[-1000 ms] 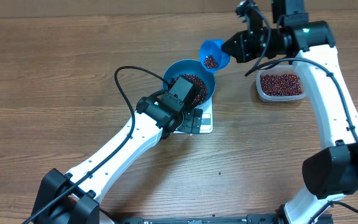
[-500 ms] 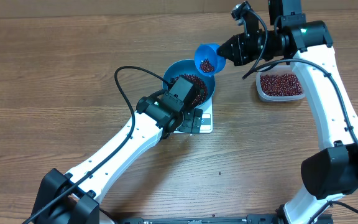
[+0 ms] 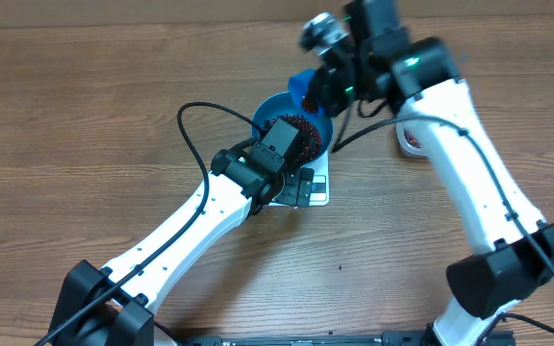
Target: Scoop item into bowl and weigh 150g on scale
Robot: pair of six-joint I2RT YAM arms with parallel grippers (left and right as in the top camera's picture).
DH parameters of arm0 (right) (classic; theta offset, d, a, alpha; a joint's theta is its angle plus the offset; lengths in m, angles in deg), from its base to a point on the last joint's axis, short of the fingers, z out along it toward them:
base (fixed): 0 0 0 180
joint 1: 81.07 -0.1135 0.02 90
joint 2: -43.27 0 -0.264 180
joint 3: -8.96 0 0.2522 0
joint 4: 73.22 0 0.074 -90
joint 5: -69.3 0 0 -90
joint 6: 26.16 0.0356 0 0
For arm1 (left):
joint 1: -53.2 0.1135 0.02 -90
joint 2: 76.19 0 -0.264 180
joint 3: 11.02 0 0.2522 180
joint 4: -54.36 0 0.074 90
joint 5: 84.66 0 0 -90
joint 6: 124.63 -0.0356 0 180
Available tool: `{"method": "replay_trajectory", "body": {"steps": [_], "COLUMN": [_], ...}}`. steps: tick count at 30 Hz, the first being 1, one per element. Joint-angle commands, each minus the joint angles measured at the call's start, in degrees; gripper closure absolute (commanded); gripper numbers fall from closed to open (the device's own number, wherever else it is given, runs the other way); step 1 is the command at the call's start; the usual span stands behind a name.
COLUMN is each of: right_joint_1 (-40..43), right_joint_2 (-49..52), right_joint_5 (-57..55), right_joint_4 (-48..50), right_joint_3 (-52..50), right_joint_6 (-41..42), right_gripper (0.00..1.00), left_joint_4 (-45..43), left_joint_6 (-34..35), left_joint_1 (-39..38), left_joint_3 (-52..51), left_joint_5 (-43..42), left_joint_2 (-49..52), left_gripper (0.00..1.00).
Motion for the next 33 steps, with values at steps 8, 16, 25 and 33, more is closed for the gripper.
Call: {"method": "replay_trajectory", "body": {"steps": [8, 16, 25, 33], "right_joint_1": [-2.71, -2.64, -2.27, -2.21], "right_joint_2": [-1.55, -1.55, -1.55, -1.55], "right_joint_5": [-10.34, -7.87, -7.67, -7.69], "right_joint_4": [0.63, 0.57, 0.46, 0.46], "right_joint_3": [1.57, 1.57, 1.57, 1.57], "right_joint_6": [-0.98, -1.03, -1.03, -1.03], "right_gripper": [0.96, 0.96, 0.96, 0.96], "left_joint_4": [0.07, 0.07, 0.07, 0.07], "left_joint_6": [-1.09, -1.11, -1.11, -1.09], "left_joint_1": [-0.07, -0.07, -0.07, -0.07], "left_joint_3": [0.63, 0.63, 0.63, 0.63], "left_joint_5": [-0.48, -0.48, -0.48, -0.48], "left_joint_2": [0.50, 0.50, 0.50, 0.50], "left_gripper": [0.01, 0.00, 0.00, 0.00]}}
